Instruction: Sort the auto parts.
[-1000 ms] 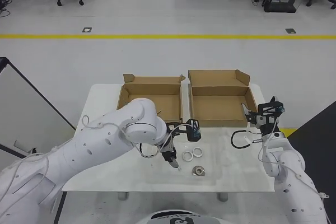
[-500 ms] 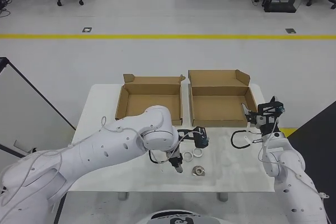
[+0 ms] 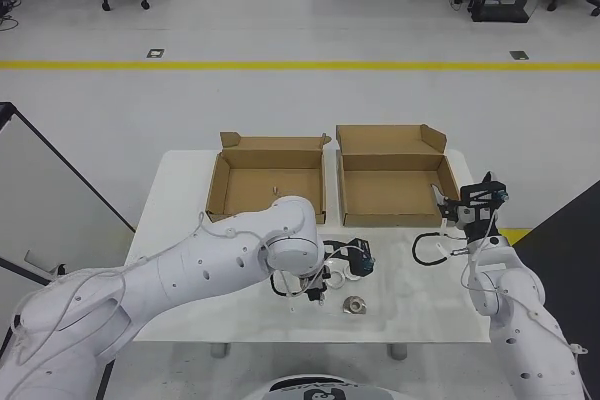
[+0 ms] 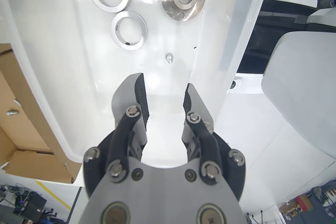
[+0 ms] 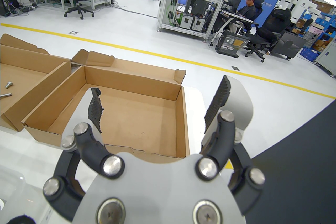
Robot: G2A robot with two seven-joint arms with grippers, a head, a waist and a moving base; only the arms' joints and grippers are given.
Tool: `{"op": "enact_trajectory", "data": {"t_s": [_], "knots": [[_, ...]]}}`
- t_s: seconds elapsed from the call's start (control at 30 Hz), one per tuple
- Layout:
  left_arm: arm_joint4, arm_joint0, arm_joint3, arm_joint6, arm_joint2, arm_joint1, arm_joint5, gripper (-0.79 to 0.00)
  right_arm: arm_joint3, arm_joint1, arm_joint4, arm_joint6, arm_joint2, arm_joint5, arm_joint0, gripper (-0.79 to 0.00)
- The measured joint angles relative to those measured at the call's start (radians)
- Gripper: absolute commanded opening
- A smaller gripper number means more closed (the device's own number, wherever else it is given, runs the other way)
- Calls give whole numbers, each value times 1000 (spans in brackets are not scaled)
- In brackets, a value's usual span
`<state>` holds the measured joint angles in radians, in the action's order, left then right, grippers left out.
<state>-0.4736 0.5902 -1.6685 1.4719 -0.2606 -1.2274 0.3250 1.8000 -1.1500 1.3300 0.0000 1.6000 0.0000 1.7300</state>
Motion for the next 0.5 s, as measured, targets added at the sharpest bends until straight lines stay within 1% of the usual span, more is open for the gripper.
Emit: {"op": "enact_trajectory", "data": {"t_s": [0.3,0.5], "knots": [[16,18,49,-18,42,-38,24,-449,0,0,0,0,0,0,0,0],[10,18,97,-22,64,-65,34,-474,0,0,0,0,0,0,0,0]]}}
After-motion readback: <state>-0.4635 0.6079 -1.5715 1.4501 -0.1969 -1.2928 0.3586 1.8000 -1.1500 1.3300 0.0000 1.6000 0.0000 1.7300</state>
